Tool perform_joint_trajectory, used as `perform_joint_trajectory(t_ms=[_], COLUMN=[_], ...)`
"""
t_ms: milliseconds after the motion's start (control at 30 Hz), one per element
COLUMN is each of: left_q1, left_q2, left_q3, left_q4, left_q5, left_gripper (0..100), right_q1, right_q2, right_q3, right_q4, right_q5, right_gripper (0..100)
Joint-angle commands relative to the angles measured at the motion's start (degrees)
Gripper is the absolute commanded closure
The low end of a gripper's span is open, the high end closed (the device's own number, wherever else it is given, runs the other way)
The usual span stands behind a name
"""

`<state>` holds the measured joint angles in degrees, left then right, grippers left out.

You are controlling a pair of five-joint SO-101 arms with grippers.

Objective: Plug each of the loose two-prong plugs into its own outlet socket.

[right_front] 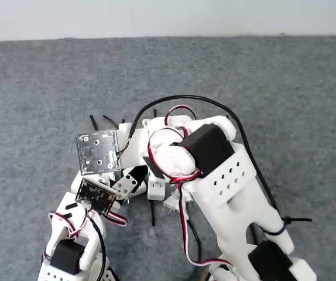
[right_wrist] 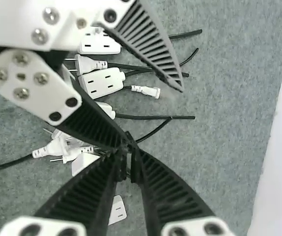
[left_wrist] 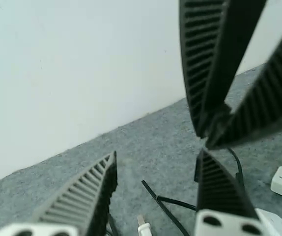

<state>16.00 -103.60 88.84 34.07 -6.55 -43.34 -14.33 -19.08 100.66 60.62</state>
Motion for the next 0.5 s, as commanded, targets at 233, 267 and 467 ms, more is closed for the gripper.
perform_joint_trajectory(t_ms=[233,267,467], left_q1=[-8.44,-8.53,-8.35], left_q2=[-0.53,-0.53,-0.53], left_q3=[6.11,6.29,6.29], left_q4=[-5.36,-5.45,-4.75], left_q5=[-2.90,-2.90,-1.49], left_gripper=[74,74,74], right_q1=[11.38,11.91,13.32], right_q2=[-2.59,-2.59,-2.68], right_q3=[6.59,8.44,24.79], right_q4=[1.80,1.63,-6.73], right_q5=[-3.34,-5.45,-16.09], right_gripper=[98.4,98.3,98.4])
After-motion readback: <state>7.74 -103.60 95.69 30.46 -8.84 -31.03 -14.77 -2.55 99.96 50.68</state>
